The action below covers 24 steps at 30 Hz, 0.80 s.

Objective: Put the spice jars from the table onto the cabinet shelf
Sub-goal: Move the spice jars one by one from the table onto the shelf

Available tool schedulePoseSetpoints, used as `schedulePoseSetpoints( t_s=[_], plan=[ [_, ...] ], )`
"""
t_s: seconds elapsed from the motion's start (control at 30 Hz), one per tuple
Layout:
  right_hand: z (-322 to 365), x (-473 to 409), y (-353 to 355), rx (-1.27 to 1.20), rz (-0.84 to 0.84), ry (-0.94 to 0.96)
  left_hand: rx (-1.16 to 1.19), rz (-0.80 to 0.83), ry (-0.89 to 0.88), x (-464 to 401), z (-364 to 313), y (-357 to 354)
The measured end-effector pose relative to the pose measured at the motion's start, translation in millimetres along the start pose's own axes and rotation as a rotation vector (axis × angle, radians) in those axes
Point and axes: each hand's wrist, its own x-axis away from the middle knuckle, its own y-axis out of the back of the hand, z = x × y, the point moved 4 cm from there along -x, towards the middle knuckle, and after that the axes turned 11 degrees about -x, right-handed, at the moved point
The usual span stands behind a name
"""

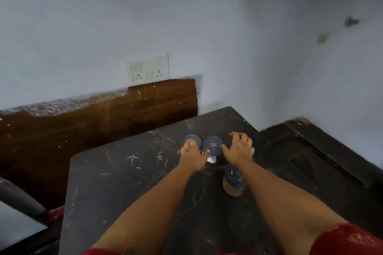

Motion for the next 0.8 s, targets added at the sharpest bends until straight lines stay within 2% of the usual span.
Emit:
schedulePoseSetpoints(
  t_s=[0.13, 0.23, 0.37, 0.43, 0.57, 0.7, 0.8],
  plan=[
    [-40.2, 19.9, -8.0, 0.039, 0.087, -0.096, 0.048, 0.128, -0.08, 9.8, -5.4, -48.6],
    [-44.3, 30.2, -19.7, 0.114, 0.279, -0.106, 0.088, 0.189, -0.077, 6.5, -7.8, -65.7],
    [-52.6, 34.9, -25.5, 0.266, 0.516, -0.135, 0.134, 0.174, -0.063, 4.6, -15.9, -66.1],
    [-55.6, 32.4, -23.9, 0.329, 0.584, -0.138, 0.14, 0.16, -0.044, 0.8, -19.9, -66.6],
    [-54.5, 29.3, -25.4, 0.308, 0.646, -0.122, 0.12, 0.18, -0.042, 0.3, -27.3, -69.0],
    [-47.6, 24.8, -19.4, 0.288, 0.605, -0.096, 0.029, 0.255, -0.075, 3.4, -24.6, -79.1],
    [-25.9, 12.5, -5.1, 0.263, 0.586, -0.038, 0.095, 0.264, -0.098, -3.9, -14.5, -87.6]
  ],
)
